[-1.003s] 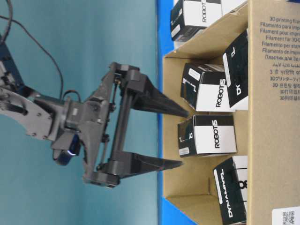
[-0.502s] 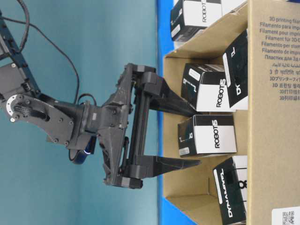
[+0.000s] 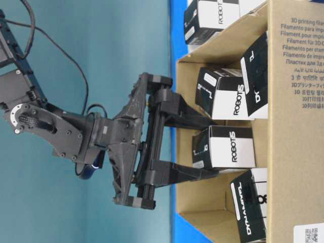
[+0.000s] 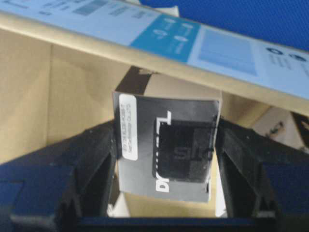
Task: Pick a box that is randomly placed inside the cardboard box.
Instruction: 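Lower the right gripper and close it on the top-left black-and-white cube, then lift the held cube and carry it right over the white tray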
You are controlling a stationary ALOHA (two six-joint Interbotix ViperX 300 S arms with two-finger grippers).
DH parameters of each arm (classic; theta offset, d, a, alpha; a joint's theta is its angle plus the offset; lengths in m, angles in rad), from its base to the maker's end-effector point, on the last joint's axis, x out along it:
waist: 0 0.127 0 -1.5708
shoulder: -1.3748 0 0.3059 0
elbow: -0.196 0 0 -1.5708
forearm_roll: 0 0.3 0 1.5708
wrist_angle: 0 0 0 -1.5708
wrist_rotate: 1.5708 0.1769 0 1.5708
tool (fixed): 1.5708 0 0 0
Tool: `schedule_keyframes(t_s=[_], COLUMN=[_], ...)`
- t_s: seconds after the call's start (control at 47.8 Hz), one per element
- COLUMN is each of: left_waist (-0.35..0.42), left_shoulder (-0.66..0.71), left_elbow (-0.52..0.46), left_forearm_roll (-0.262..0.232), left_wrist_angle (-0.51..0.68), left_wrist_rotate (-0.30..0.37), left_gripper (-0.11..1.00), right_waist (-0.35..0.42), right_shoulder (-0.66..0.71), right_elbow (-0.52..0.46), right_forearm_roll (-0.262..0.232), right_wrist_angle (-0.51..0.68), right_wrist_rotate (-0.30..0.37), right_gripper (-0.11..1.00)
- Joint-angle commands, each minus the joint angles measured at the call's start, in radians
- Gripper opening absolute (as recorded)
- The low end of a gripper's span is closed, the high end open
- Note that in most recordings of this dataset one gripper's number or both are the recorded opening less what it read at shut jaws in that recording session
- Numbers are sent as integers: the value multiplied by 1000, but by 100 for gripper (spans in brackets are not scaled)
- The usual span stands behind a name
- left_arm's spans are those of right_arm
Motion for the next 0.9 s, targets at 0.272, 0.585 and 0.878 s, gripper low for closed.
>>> schedule_keyframes(t_s=[0.272,0.585,0.878], left_waist=[0,5,6], left_shoulder=[5,-2,-23], left_elbow=[-2,-2,-12], left_forearm_roll=[0,2,2], left_wrist_angle=[-5,-5,-5], left_wrist_rotate=[0,-2,-28], left_gripper=[-7,-7,-7], right_waist=[8,28,71], right_shoulder=[-146,-339,-451], right_elbow=[-21,-8,52], right_forearm_roll=[-2,-3,29], right_wrist_angle=[51,137,354], right_wrist_rotate=[-31,-147,-347], right_gripper=[61,61,61])
